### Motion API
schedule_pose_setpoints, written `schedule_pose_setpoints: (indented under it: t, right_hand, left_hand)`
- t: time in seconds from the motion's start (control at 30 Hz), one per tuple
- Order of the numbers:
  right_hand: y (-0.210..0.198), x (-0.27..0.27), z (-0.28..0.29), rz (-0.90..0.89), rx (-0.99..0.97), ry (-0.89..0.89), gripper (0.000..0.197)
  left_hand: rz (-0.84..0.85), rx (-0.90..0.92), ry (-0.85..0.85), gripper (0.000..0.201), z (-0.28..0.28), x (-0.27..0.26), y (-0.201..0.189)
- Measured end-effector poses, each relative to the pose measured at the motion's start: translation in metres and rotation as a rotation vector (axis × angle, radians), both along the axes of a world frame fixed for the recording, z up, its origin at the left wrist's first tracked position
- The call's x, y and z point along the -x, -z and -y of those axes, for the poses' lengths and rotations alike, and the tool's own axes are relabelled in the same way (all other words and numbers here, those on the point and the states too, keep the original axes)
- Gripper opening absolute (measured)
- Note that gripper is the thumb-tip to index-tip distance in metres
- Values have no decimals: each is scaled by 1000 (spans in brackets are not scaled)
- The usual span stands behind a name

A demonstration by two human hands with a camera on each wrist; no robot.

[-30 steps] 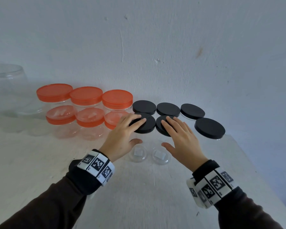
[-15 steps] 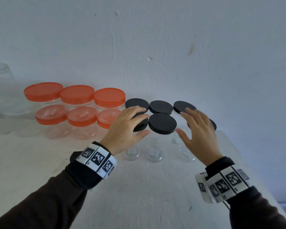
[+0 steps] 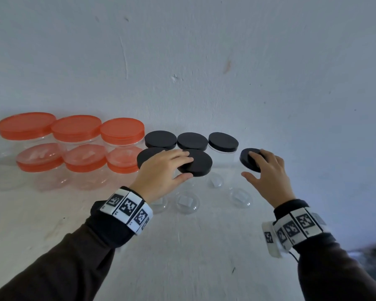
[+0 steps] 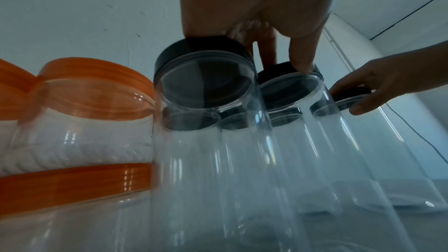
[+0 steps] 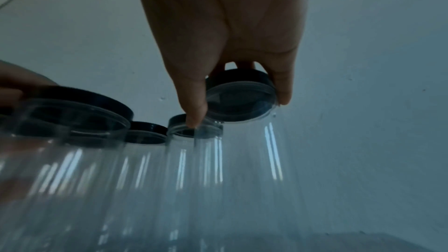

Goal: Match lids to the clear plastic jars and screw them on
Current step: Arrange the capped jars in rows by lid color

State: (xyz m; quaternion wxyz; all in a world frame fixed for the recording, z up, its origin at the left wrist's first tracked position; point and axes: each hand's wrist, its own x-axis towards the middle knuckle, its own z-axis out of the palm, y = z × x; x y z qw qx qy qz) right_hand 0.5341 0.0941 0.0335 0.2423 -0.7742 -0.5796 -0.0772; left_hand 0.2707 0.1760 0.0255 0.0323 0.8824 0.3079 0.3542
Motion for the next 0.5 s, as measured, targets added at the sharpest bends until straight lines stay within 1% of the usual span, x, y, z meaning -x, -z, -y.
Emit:
schedule_pose_setpoints:
  t: [0.13, 0.27, 0.37, 0.43, 0.5]
  right_hand:
    - [1, -7, -5, 4, -7, 44, 59]
    - [0, -4, -9, 78, 43, 99, 61]
    - [-6, 1, -13, 150, 99, 132, 69]
    - [-14, 9, -18, 148, 65, 73, 70]
    - [-24, 19, -26, 133, 42, -33, 66]
  left_hand:
    - [-1, 19, -8, 43, 1, 0, 0]
    - [-10, 27, -14, 39, 1, 1, -2]
    - [-18, 25, -18, 39, 2, 1, -2]
    - [-22, 26, -19, 39, 2, 1, -2]
    - [-28, 21, -24, 41, 2, 1, -2]
